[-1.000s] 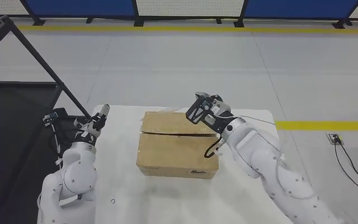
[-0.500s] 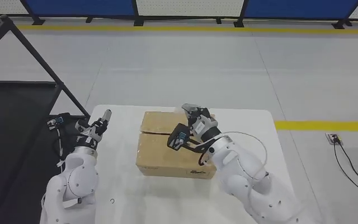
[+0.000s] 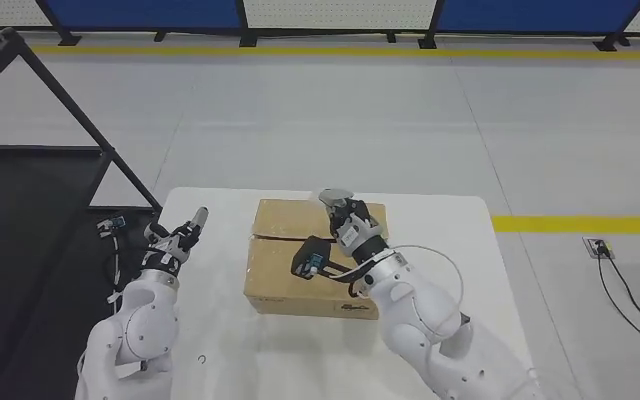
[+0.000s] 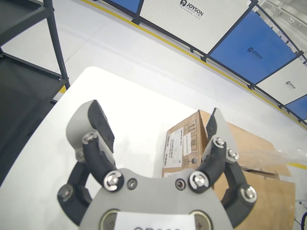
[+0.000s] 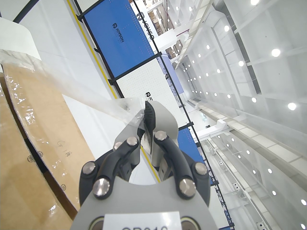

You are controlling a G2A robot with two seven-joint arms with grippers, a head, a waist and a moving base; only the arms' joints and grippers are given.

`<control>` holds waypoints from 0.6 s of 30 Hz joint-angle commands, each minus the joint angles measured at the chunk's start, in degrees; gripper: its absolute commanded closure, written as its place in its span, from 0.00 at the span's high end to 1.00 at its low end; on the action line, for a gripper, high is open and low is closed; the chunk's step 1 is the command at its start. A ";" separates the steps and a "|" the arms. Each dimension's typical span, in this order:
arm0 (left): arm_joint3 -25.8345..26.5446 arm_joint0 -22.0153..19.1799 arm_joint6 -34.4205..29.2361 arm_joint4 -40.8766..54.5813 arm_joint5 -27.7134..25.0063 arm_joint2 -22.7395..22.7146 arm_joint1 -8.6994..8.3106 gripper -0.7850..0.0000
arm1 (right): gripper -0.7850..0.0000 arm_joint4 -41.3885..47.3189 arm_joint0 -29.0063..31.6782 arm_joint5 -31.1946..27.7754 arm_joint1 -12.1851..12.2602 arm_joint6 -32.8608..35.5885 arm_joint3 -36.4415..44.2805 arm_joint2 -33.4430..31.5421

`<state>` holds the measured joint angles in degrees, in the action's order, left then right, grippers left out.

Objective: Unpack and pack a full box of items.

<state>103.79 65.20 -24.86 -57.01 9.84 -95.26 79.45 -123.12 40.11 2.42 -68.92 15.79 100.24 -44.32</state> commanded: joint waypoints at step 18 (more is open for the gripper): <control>1.15 1.87 0.23 -4.68 -5.19 3.15 -0.71 1.00 | 0.00 -12.49 3.95 1.92 -0.82 -6.51 -0.14 -1.21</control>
<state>104.93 67.02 -24.75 -61.22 4.65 -92.27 78.77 -135.46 44.12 4.48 -69.61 9.39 100.38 -45.56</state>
